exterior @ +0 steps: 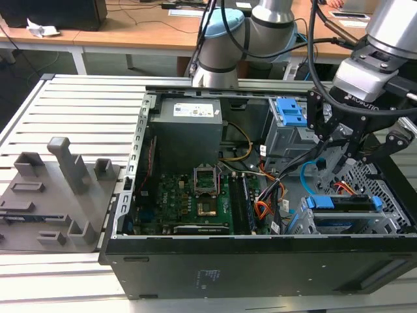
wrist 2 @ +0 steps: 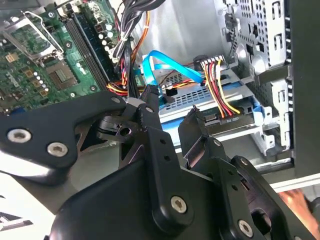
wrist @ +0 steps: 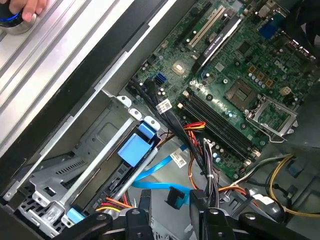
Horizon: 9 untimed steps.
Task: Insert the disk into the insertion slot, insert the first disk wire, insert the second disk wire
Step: 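Insert the second disk wire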
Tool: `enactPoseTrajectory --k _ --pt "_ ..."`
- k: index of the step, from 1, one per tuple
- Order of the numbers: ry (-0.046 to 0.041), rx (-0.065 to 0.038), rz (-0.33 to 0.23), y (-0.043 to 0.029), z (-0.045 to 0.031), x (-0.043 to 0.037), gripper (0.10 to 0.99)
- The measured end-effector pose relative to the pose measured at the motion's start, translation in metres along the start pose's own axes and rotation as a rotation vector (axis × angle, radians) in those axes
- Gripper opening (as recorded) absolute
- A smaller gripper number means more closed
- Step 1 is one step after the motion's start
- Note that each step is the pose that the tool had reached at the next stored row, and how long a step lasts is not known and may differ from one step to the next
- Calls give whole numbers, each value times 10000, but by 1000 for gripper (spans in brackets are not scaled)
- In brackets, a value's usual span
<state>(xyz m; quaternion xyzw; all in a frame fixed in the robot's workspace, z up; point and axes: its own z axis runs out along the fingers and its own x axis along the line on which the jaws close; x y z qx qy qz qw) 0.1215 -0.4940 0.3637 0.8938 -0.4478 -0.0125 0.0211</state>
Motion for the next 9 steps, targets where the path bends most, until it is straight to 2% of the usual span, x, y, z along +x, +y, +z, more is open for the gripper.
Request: enactPoseTrajectory --k 2,4,5,6,9 --pt "16 -23 359 -1 22 0 439" --pt "69 -70 762 -2 46 0 439" --pt "155 -122 881 5 53 -6 439" --pt "224 -154 906 17 57 -15 439" --pt "280 -178 915 32 66 -26 439"
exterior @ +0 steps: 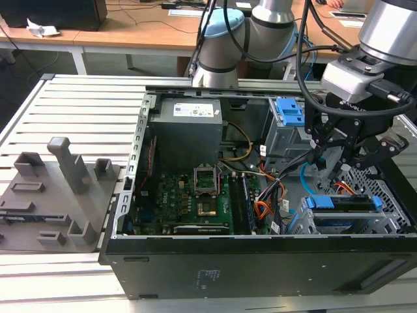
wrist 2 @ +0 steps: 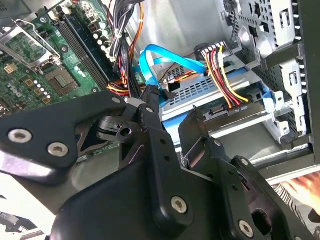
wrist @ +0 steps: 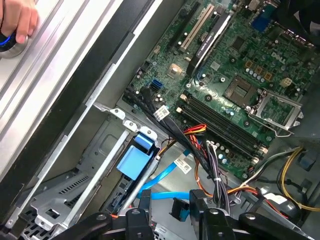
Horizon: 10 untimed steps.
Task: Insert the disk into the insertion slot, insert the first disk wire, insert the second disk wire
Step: 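Insert the second disk wire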
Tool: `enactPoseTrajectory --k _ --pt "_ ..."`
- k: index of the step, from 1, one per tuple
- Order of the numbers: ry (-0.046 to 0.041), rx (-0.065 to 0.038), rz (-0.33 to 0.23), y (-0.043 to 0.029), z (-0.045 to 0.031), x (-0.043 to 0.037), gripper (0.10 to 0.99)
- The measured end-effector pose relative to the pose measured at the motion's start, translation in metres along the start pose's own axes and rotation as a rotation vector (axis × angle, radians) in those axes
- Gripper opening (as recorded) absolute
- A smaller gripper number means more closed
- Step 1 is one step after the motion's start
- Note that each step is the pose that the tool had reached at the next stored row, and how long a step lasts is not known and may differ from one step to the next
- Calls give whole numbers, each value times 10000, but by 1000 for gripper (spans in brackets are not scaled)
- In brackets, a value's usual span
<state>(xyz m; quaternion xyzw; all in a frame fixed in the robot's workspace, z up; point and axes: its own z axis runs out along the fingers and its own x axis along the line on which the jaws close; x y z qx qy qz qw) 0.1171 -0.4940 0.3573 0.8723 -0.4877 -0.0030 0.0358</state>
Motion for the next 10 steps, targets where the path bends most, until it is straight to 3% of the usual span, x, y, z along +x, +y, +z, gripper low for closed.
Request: enactPoseTrajectory --k 4,8,10 --pt "-1 0 0 0 1 -1 424" --pt "0 0 0 0 1 -1 176" --pt "0 0 0 2 1 2 165"
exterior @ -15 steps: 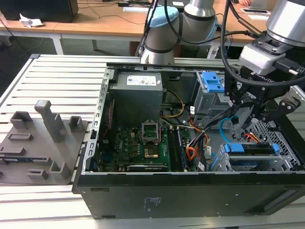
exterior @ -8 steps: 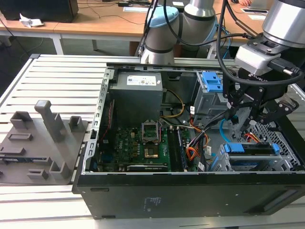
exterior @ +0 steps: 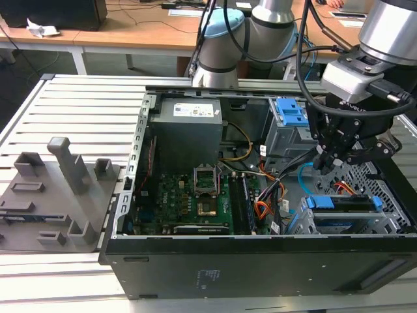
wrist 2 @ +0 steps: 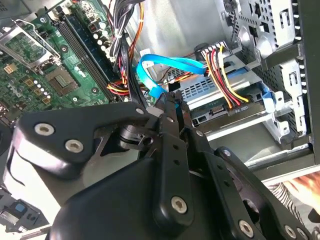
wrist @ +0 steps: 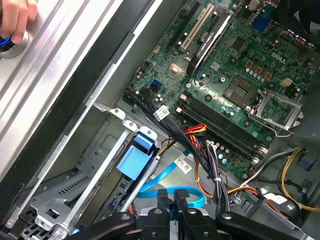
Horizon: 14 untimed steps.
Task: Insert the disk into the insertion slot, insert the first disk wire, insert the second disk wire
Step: 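Insert the second disk wire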
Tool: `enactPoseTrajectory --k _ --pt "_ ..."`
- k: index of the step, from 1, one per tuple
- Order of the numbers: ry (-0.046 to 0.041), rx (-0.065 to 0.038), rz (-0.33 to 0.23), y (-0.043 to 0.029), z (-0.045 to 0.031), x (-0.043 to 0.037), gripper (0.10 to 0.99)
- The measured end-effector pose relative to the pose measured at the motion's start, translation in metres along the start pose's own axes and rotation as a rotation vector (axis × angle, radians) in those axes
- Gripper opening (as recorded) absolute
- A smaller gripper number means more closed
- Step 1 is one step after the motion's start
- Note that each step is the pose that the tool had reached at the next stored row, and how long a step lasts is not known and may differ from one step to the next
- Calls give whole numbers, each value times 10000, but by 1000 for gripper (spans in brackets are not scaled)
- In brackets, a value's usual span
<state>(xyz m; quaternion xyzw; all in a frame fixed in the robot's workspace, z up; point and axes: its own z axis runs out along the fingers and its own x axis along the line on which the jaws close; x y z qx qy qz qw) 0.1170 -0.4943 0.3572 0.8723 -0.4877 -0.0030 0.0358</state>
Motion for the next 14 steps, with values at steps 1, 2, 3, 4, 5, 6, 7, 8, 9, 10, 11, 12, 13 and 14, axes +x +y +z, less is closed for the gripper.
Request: enactPoseTrajectory --k 1,2,3,4,5,6,7,8,9,10,11,12,13,14 --pt "1 -1 1 13 1 21 165" --pt "1 0 2 41 4 66 165" --pt "1 0 1 60 7 97 165" --pt "0 -1 0 76 9 124 165" --pt "0 0 1 97 11 157 165" --pt "-1 1 1 113 14 184 165" --pt "1 0 0 134 16 219 165" --pt "1 -1 0 150 18 245 165" --pt "-1 1 0 177 23 289 165" --pt "0 0 0 183 23 298 165" --pt "0 -1 0 182 23 298 165" --pt "1 -1 0 183 23 299 165" --pt "-17 -4 212 183 36 299 165" --pt "-50 -22 744 182 49 299 165"
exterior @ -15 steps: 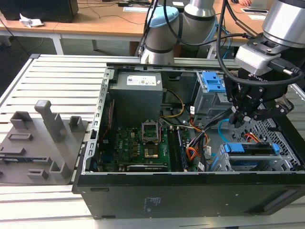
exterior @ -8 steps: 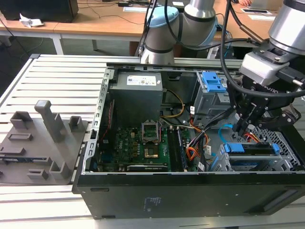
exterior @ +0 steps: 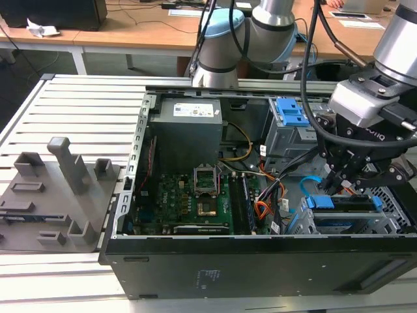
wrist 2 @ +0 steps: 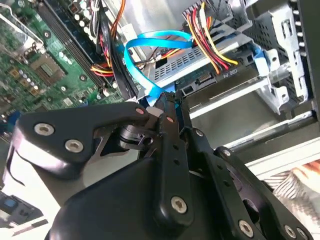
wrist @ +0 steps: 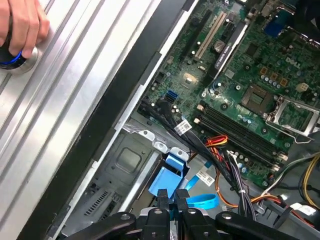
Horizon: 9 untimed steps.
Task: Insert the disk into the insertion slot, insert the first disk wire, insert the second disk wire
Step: 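Insert the second disk wire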
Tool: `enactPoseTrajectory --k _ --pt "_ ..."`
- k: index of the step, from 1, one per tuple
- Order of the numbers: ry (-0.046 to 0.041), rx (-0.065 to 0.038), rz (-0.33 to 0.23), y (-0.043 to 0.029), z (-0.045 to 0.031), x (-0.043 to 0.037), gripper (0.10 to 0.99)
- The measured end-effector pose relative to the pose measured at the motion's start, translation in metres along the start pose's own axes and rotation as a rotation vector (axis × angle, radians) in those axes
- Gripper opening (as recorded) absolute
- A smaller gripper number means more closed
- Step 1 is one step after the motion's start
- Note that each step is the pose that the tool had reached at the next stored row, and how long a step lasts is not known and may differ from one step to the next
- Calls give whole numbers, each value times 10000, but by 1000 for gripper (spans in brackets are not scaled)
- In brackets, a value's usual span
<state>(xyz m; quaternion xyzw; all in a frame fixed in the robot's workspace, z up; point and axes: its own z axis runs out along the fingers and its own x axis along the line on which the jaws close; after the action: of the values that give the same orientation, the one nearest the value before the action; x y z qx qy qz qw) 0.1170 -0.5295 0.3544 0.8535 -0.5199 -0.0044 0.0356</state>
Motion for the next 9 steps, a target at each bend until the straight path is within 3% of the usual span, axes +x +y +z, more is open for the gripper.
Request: enactPoseTrajectory --k 3,9 --pt "-68 -28 1008 -1 15 -1 165" --pt "-158 -67 2341 -3 34 -2 165"
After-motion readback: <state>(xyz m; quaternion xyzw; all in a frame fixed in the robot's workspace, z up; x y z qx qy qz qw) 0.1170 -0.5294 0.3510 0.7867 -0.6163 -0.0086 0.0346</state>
